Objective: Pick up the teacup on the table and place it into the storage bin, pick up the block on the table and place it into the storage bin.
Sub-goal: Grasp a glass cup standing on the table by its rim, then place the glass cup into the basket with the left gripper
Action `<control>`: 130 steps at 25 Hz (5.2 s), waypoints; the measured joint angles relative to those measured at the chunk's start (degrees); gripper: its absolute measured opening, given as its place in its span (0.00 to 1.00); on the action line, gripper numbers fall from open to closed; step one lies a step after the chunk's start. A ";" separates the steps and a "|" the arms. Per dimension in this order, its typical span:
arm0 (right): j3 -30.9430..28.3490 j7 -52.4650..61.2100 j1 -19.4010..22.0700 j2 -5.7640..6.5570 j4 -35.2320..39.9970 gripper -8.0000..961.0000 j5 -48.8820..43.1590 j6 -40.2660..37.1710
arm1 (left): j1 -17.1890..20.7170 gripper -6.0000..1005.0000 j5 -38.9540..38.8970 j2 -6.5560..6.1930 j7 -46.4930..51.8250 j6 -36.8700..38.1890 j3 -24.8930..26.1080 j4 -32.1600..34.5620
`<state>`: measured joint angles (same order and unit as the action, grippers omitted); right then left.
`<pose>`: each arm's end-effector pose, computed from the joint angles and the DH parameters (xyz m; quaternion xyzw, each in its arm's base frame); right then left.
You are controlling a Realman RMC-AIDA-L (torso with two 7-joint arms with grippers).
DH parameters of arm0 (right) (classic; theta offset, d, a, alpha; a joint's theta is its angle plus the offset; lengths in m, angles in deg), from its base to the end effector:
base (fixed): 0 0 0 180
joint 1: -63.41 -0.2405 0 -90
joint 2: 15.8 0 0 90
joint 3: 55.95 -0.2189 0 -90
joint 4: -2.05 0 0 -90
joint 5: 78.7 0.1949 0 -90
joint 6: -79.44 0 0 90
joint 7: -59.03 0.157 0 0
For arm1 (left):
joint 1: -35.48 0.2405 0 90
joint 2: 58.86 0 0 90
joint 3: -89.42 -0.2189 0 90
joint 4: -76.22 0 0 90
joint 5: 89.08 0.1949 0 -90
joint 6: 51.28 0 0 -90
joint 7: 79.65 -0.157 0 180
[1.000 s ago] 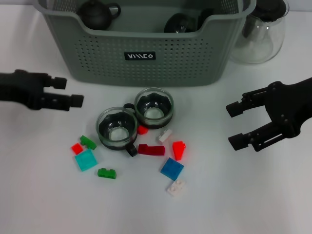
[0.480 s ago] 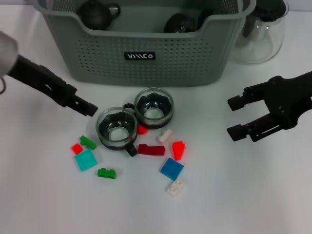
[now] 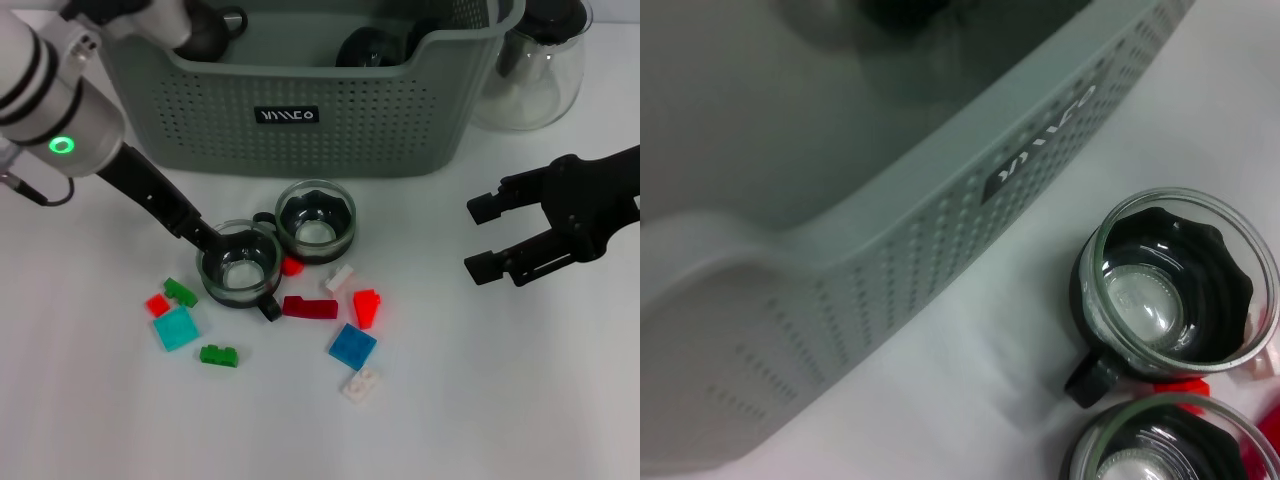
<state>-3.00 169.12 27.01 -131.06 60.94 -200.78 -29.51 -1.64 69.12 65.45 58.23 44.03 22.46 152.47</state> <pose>0.1612 0.2948 0.0407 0.9702 -0.2245 -0.0773 0.0488 -0.1742 0.3227 0.0148 -0.9114 -0.3268 0.1915 0.1608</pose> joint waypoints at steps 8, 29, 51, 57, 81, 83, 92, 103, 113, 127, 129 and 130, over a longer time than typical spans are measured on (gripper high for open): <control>-0.02 -0.34 0.22 -0.06 -0.31 0.97 -0.57 0.94 | 0.07 0.80 0.39 0.15 3.07 -4.67 -6.54 -3.77; -0.34 -0.59 0.37 0.04 -0.54 0.97 -0.61 2.23 | -0.86 0.42 0.02 0.22 3.79 -12.34 -12.41 -10.76; -1.18 0.73 0.23 1.45 -0.74 0.97 -0.61 1.72 | 1.91 0.06 -10.06 -0.20 2.24 3.60 3.88 4.70; -1.48 1.56 0.43 2.92 -2.31 0.97 -0.61 1.50 | 0.86 0.06 -28.60 -1.39 0.12 11.24 16.39 9.66; -1.71 1.23 -0.27 3.99 -4.18 0.97 -2.27 1.69 | -28.82 0.06 3.33 -8.36 10.06 -28.67 12.44 -26.24; -1.67 1.07 -0.41 3.98 -4.45 0.97 -2.28 1.86 | -29.49 0.06 5.12 -8.13 11.58 -31.53 10.60 -29.00; -1.28 0.94 -0.59 3.66 -4.58 0.97 -2.88 2.13 | -29.78 0.06 5.43 -6.47 13.48 -37.20 6.76 -33.35; -1.27 -0.53 -2.80 3.29 -8.43 0.97 -6.63 3.02 | -30.41 0.06 5.51 -5.73 13.52 -39.38 5.31 -38.12; -1.34 -0.90 -3.37 3.25 -9.01 0.97 -6.68 3.51 | -29.72 0.06 5.63 -4.67 13.63 -40.98 3.03 -39.37; -1.50 -0.44 -3.41 3.11 -9.06 0.97 -6.67 3.49 | -28.53 0.06 5.58 -3.33 12.97 -42.94 2.45 -40.35; -1.51 -0.43 -3.41 3.11 -9.06 0.97 -6.68 3.49 | -28.47 0.06 5.57 -3.27 12.91 -42.94 2.45 -40.33; -1.53 -0.43 -3.41 3.11 -9.06 0.97 -6.67 3.48 | -28.45 0.06 5.56 -3.26 12.89 -42.94 2.45 -40.32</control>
<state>-4.53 168.69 23.59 -127.95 51.88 -207.46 -26.03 -30.09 74.69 62.19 71.12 1.09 24.91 112.15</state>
